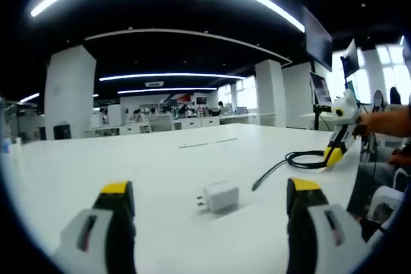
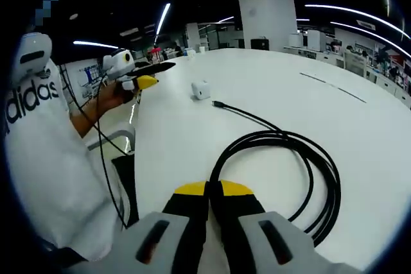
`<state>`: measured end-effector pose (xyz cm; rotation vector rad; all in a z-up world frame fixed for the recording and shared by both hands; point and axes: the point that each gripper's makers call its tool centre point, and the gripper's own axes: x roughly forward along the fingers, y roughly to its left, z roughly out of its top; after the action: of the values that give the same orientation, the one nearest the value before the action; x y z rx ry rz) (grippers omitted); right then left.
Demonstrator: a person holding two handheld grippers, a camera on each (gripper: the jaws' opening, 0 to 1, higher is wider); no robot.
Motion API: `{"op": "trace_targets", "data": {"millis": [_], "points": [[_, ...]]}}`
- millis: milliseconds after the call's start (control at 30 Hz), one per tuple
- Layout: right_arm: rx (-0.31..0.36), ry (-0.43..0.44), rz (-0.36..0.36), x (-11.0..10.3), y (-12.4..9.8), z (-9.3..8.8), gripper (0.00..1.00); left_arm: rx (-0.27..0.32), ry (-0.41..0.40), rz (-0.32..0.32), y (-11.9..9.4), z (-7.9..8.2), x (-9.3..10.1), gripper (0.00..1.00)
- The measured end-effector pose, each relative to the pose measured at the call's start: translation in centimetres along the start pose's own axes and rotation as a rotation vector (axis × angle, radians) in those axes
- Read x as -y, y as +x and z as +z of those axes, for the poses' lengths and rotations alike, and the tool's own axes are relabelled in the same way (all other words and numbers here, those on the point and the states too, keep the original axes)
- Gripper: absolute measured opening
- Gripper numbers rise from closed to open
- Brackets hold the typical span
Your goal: Plug the desk Type‑C cable into the charger adapter.
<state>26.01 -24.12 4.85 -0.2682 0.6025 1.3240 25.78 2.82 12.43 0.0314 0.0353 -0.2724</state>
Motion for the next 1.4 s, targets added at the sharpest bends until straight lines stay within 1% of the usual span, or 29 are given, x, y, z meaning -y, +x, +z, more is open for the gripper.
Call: {"op": "trace_targets", "data": {"millis": [233, 500, 567, 667, 767, 1067, 1200, 1400], "points": [[-0.007, -0.002, 0.003, -0.8, -0.3, -0.5, 0.04, -0.005, -0.004, -0.002, -0.1, -0.3, 0.0, 0.99], [-0.022, -0.017, 0.006, -1.6, -0.7, -1.0, 0.04, -0.005, -0.002, -0.003, -0.2, -0.3, 0.0, 0.99], [-0.032, -0.031, 0.007, -1.8, -0.7, -1.3, 0.04, -0.005, 0.0, -0.003, -0.3, -0.2, 0.1, 0.99], [-0.04, -0.018, 0.012, -2.0, -0.8, -1.6, 0.04, -0.006, -0.001, -0.003, -0.3, -0.3, 0.0, 0.99], [-0.036, 0.001, 0.01, -2.2, -0.8, -1.6, 0.04, -0.005, -0.001, -0.004, -0.3, -0.3, 0.0, 0.99], [-0.032, 0.014, 0.003, -2.6, -0.9, -1.5, 0.04, -0.004, -0.001, -0.003, -0.4, -0.3, 0.0, 0.99], [-0.004, 0.02, -0.001, -2.5, -1.1, -1.1, 0.03, -0.002, -0.001, 0.0, -0.4, -0.4, -0.1, 0.99], [0.0, -0.003, -0.002, -2.5, -1.2, -0.9, 0.04, -0.003, -0.001, 0.003, -0.6, -0.5, -0.3, 0.99]]}}
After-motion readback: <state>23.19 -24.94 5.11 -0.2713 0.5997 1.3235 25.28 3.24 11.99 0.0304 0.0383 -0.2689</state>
